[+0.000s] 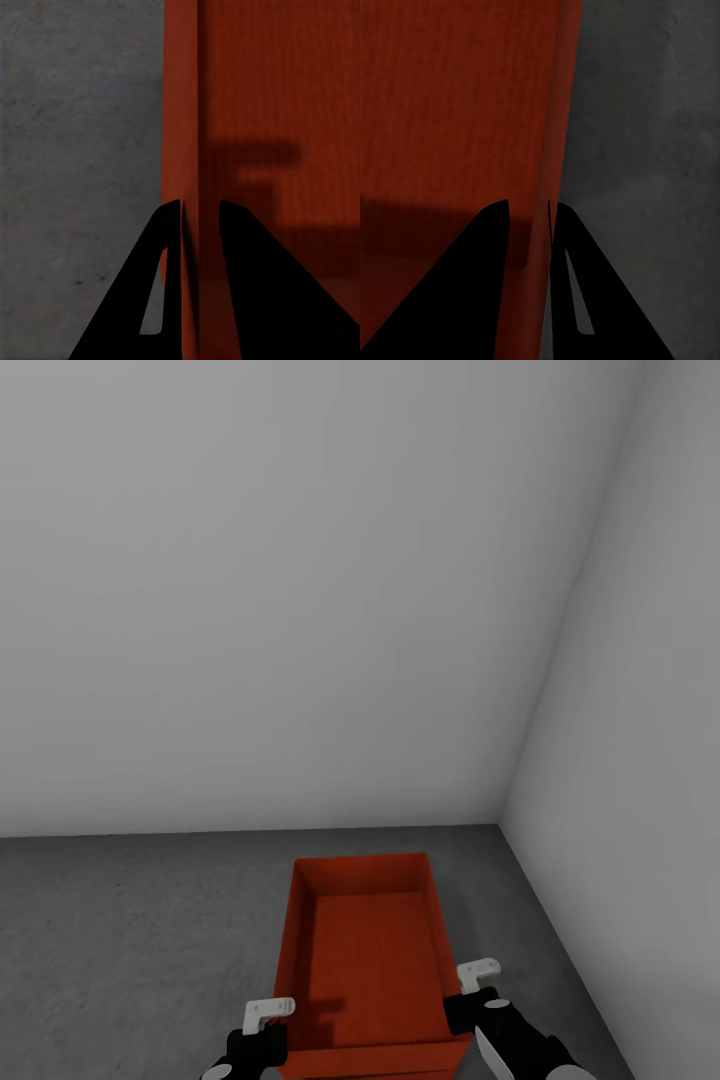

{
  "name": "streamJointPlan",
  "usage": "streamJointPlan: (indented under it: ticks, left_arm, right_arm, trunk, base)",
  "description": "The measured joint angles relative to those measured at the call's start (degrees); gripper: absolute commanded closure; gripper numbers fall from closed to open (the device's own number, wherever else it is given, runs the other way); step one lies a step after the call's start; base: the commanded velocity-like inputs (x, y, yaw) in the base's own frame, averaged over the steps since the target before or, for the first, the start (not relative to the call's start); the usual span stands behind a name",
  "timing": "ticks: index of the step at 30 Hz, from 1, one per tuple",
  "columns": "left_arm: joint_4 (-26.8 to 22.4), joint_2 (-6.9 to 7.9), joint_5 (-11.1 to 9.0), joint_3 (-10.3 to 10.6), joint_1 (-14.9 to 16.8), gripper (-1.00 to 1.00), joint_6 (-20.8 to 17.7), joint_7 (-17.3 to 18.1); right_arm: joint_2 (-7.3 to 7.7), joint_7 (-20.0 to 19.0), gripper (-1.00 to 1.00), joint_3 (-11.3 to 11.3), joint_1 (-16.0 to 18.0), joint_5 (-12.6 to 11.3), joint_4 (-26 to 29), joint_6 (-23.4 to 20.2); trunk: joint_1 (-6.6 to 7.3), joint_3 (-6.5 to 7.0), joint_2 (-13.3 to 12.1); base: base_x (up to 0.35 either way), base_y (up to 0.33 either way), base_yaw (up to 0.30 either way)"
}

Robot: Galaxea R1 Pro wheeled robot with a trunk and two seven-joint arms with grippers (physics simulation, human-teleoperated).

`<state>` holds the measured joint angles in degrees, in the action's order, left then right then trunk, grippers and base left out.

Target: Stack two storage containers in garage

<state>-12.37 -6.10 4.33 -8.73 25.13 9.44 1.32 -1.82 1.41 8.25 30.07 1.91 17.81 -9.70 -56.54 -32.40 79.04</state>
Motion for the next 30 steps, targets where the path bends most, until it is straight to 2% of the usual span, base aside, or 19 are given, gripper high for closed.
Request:
streamJointPlan:
  ticks: [19,25,30]
  left_arm:
    - [0.0,0.00,0.0,0.0,0.0,1.00,0.0,0.0]
    - [0.0,-0.01,0.1,0.0,0.0,1.00,-0.1,0.0]
    - [0.0,-0.01,0.1,0.0,0.0,1.00,-0.1,0.0]
  right_arm:
    - [0.00,0.0,1.00,0.0,0.0,0.0,0.0,0.0]
    - [0.01,0.0,1.00,0.0,0.0,0.0,0.0,-0.1]
    - [0.01,0.0,1.00,0.0,0.0,0.0,0.0,-0.1]
  trunk:
    - [0.00,0.00,0.0]
    - [-1.31,-1.07,2.4]
    - [-1.53,-1.25,2.8]
  base:
    - [0.000,0.000,0.000]
    - [0.000,0.000,0.000]
    - [0.000,0.000,0.000]
